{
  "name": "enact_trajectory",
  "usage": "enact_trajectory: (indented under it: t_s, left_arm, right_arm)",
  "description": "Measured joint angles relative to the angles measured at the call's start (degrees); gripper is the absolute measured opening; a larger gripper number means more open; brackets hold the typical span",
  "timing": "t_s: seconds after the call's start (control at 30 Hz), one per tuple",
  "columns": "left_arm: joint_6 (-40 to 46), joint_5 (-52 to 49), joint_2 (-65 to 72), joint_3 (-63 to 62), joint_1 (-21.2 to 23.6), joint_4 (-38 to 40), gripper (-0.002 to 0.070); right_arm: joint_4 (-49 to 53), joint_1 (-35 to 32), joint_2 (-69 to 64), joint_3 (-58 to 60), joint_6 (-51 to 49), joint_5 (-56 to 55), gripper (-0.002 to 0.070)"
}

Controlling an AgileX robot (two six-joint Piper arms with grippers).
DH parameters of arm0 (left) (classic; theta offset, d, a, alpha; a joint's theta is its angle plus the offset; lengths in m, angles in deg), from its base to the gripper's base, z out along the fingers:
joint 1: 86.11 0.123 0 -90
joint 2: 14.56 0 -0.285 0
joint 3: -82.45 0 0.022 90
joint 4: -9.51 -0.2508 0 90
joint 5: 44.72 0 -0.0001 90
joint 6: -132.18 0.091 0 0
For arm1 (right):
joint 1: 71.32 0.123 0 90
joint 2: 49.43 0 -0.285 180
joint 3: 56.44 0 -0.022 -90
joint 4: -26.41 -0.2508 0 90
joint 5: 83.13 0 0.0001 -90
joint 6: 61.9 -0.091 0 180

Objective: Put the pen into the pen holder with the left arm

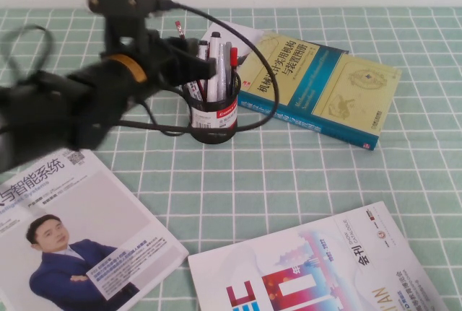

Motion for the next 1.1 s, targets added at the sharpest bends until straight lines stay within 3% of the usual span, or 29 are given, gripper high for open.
enact_trajectory:
  t_s: [0.1,0.23,0.67,1.1]
  left_arm:
    - [0.0,-6.63,-6.56,1.77,-0.22,0.0,0.0044]
    - [0.0,-8.79,-16.82,7.34,-0.76,-0.12,0.0008]
    - [-2.37,-9.5,-45.82,33.37,-0.8,-0.12,0.0]
    - [-0.32,-11.33,-51.29,38.57,-0.8,-0.69,0.0]
  right_arm:
    - [0.0,0.0,0.0,0.0,0.0,0.0,-0.002]
    - [0.0,0.0,0.0,0.0,0.0,0.0,-0.002]
    - [0.0,0.0,0.0,0.0,0.0,0.0,-0.002]
    - [0.0,0.0,0.0,0.0,0.0,0.0,-0.002]
